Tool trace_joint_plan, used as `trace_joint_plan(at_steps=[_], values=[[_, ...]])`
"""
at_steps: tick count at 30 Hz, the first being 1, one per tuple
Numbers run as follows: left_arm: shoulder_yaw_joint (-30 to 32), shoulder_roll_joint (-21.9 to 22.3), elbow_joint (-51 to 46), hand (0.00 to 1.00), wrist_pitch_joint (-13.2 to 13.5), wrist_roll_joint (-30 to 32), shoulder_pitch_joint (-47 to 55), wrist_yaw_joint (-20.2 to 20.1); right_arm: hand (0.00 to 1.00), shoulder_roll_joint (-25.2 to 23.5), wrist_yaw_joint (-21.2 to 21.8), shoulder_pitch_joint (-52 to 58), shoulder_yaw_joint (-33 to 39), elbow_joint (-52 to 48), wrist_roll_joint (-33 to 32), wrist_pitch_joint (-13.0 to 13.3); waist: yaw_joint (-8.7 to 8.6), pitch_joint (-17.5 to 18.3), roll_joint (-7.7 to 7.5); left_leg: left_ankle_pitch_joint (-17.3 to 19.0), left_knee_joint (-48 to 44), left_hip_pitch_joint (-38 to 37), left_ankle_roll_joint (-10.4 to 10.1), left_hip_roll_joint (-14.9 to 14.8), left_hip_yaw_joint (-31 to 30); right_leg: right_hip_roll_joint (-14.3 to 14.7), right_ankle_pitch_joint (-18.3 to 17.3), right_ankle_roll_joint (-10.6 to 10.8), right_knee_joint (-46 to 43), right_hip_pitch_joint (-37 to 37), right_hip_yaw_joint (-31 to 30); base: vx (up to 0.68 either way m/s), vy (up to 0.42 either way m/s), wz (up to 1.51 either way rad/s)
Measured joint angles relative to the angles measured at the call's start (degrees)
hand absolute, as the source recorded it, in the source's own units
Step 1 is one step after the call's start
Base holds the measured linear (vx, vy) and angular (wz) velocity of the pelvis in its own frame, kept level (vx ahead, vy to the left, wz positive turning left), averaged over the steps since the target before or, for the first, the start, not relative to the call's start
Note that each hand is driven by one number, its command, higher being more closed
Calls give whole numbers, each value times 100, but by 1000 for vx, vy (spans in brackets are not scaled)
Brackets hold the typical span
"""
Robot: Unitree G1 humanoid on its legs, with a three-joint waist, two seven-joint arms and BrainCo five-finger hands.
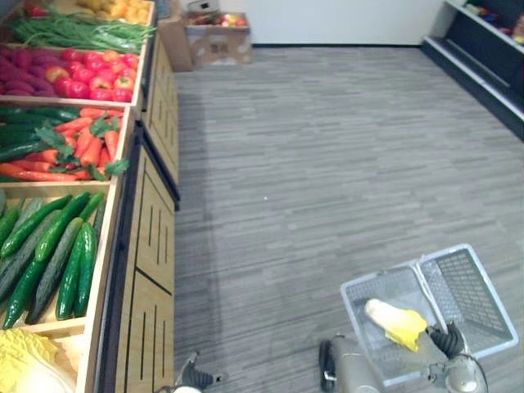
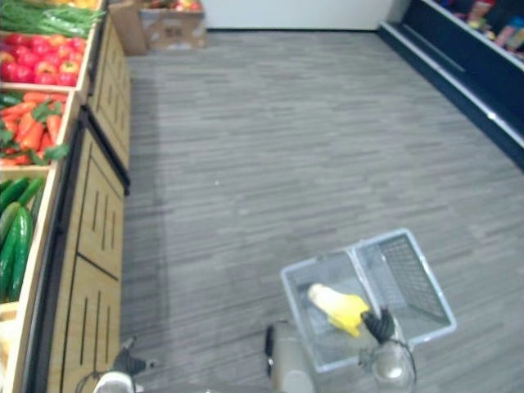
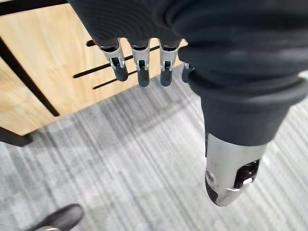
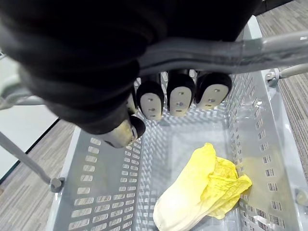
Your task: Pick vegetable in the basket
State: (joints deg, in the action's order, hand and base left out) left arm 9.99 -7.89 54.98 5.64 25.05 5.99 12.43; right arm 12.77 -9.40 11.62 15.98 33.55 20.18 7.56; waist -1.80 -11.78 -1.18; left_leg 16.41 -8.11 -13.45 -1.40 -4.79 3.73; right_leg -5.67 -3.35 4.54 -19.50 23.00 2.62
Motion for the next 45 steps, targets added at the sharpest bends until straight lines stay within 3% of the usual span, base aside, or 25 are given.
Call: trace_joint_plan(at_steps=[1,2,3,5,7,11,13,16,19,21,23,26,27,29,31,32,33,35,36,37,38,40,41,42,45], values=[[34,35,-39,0,7,0,8,10,100,-22,2,39,34,-14,0,-9,3,29,-51,67,0,-41,-114,0,-11,-39,185,-3,473,-44,-8,493,-243,59],[138,41,-17,0,6,-1,14,21,100,-83,3,117,104,-11,6,-23,30,55,-115,188,0,-127,-318,-4,-121,-100,891,-41,971,-159,5,480,-276,42],[231,196,16,0,-7,-1,1,20,100,-67,-2,63,227,1,9,-126,31,50,106,197,-14,-154,-440,-231,-211,54,1053,-67,778,-129,135,468,-282,40],[261,339,16,0,9,-1,-26,21,100,-101,-4,-45,351,-4,10,-224,32,71,206,-207,-96,-41,-685,-387,-326,62,704,-168,336,-15,353,478,-311,42],[348,421,41,0,5,-6,8,24,100,-127,-1,2,402,-5,11,-239,30,78,224,-600,-446,18,-700,-506,-434,66,323,-304,-71,-142,617,427,-285,54],[369,425,87,0,-2,-20,66,42,100,-126,2,144,372,-132,7,-222,70,56,98,-1994,-2884,982,-666,-657,-608,36,-347,-456,-16,-1038,960,392,-271,42],[320,402,103,0,3,-20,65,48,100,-78,0,72,399,-120,-11,-207,110,71,144,-1344,-4040,1699,-634,-755,-334,26,-460,-534,225,-1454,1043,292,-177,21],[323,384,94,0,7,-40,111,93,100,-71,0,43,516,-54,-21,-193,233,75,139,-855,-3437,2283,-399,-892,442,-109,-568,-492,551,-1999,1169,217,-88,18],[319,384,91,0,11,-186,132,105,100,-32,-5,1,699,101,-40,-186,205,92,151,-890,-1821,2388,-386,-847,675,-269,-709,-383,608,-2191,1336,174,33,35],[312,399,98,0,4,-183,146,105,100,-22,-16,-25,768,207,-39,-201,212,114,186,-1143,-86,2444,-496,-692,510,-329,-807,-244,650,-2257,1421,226,160,29],[305,405,102,0,2,-182,179,116,100,-6,-44,-21,759,367,-36,-206,241,135,221,-1279,474,2498,-535,-574,251,-358,-918,-111,663,-2346,1421,269,270,9],[267,382,159,0,-15,-181,279,170,100,-6,-139,64,528,581,-35,-234,357,326,204,-1833,293,2498,-507,-484,381,-480,-1082,155,793,-2610,1257,348,335,-15],[271,304,170,0,-35,-177,331,212,100,-45,-130,84,369,601,-31,-234,365,428,1,-1660,-62,2549,-378,-265,387,-638,-1048,205,980,-2745,1074,450,326,-16],[276,173,228,0,-98,-170,350,220,100,-47,-107,89,320,605,-6,-230,349,550,-192,-1257,-570,2657,-269,-33,481,-862,-873,407,1018,-2774,685,406,304,-13],[274,174,269,0,-104,-169,417,237,100,-15,-67,46,320,624,28,-225,369,640,-262,-936,-772,2528,-114,121,691,-1034,-808,412,412,-2528,193,351,292,-34],[239,163,351,0,-118,-168,427,237,100,17,-71,-67,319,624,71,-219,356,634,-248,-785,-804,2353,-34,149,792,-1085,-622,386,-619,-2074,-96,330,249,-37],[67,122,382,0,-124,-154,469,236,100,43,-85,-173,295,622,128,-213,342,607,-206,-662,-736,2075,19,118,862,-1079,-5,367,-1798,-1518,-365,331,228,-30],[-190,59,370,0,-136,-156,505,241,100,33,-148,-206,149,618,129,-201,255,460,-131,-547,-525,1493,167,108,930,-1059,877,304,-2983,-1122,-504,282,168,-8],[-232,10,370,0,-138,-159,506,237,100,14,-148,-253,102,617,129,-197,222,444,-151,-503,-477,1341,206,101,937,-1046,752,229,-3348,-984,-496,292,134,-5],[-323,-71,378,0,-142,-159,505,219,100,5,-151,-281,8,609,131,-185,187,437,-155,-432,-377,1084,206,94,985,-985,313,-15,-3785,-666,-373,288,83,-9],[-344,-121,374,0,-139,-161,481,216,100,11,-171,-351,-41,580,130,-180,163,401,-115,-414,-220,846,200,69,1009,-889,-134,-26,-3703,-461,-96,350,60,-7],[-322,-119,367,0,-133,-175,333,217,100,4,-161,-471,-65,568,128,-179,62,312,-38,-397,26,512,173,-13,1030,-628,-358,-87,-2577,-326,424,331,-6,4],[-297,-119,361,0,-129,-179,303,217,100,-6,-159,-493,-65,568,127,-180,43,305,-27,-384,67,471,150,-33,1040,-541,-333,-50,-1995,-338,515,350,-100,9],[-278,-121,331,0,-124,-179,233,213,100,-44,-154,-493,-60,569,127,-180,41,295,-43,-314,119,401,36,-48,1046,-377,-192,77,-608,-371,585,296,-122,8],[-209,-112,326,0,-125,-172,220,207,100,-94,-144,-424,-24,580,128,-218,20,279,-106,-149,127,246,-223,-32,936,-269,154,83,778,-534,309,328,-191,26]])
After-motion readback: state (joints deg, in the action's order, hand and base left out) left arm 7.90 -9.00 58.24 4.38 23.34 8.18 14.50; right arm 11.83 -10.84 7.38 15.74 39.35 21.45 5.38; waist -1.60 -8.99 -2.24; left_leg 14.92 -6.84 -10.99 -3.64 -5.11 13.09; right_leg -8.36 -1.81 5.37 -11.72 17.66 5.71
